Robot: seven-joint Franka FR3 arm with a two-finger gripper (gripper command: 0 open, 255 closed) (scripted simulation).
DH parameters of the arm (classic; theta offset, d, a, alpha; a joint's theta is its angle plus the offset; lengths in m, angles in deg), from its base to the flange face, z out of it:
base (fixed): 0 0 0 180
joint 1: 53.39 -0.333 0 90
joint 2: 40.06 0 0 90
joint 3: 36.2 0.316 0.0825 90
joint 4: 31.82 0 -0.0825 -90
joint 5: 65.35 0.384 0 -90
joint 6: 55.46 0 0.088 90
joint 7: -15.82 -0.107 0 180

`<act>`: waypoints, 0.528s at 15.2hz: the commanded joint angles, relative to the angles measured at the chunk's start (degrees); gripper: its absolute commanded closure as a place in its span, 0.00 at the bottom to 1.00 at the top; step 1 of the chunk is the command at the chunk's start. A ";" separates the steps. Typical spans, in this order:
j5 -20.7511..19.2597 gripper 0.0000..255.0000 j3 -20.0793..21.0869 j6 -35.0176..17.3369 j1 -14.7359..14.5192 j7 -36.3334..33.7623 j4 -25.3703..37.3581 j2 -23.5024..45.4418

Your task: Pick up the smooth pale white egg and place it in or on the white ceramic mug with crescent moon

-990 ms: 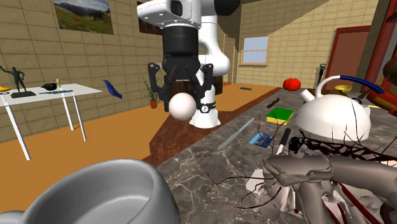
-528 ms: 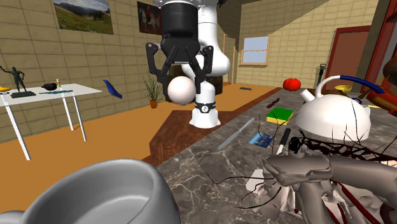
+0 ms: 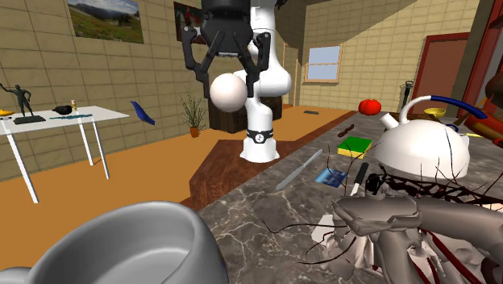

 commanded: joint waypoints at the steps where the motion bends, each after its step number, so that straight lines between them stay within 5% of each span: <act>1: 0.29 1.00 -0.36 0.84 0.19 0.66 4.34 3.57; 8: 1.99 1.00 -1.36 5.41 1.51 3.27 25.13 19.90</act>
